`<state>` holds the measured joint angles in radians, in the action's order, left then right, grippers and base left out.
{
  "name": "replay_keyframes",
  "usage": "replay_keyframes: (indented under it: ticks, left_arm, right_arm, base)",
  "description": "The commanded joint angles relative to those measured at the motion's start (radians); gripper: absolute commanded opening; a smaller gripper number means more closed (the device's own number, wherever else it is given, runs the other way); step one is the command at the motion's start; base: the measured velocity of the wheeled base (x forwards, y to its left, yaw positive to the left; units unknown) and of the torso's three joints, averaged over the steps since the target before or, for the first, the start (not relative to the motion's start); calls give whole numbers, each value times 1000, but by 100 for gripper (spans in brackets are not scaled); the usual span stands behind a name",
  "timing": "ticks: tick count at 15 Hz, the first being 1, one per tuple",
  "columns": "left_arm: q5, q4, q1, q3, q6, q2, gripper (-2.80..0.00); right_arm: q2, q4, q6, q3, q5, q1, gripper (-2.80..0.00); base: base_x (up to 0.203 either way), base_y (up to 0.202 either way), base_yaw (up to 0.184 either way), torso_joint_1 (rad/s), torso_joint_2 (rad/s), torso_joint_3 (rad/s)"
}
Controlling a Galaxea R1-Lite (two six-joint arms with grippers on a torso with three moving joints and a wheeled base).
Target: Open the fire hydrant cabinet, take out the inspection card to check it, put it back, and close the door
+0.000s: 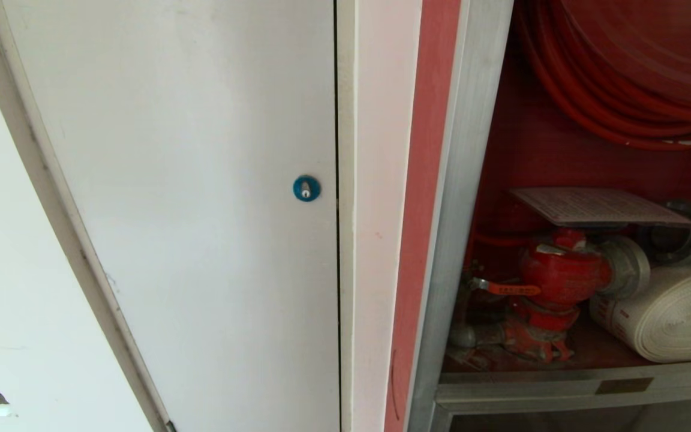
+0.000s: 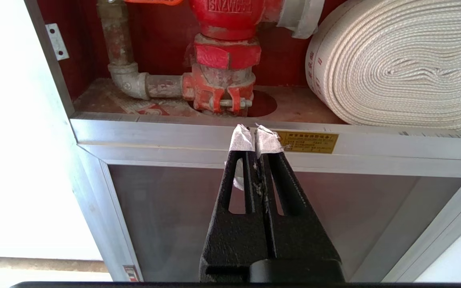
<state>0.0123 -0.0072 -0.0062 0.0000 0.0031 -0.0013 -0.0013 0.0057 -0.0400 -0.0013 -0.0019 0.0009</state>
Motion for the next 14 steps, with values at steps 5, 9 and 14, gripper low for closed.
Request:
replay_keyframes:
  ticks: [5,9,14]
  left_arm:
    - [0,0,0,0,0,1,-280]
    - [0,0,0,0,0,1,-280]
    - [0,0,0,0,0,1,-280]
  right_arm:
    - [1,2,-8,0,3,1,-280]
    - [1,10,0,-6,-1,1,-280]
    - [100,82,40,-179,10,1,-280]
  base:
    - [0,0,0,0,0,0]
    - [0,0,0,0,0,0]
    - [0,0,0,0,0,0]
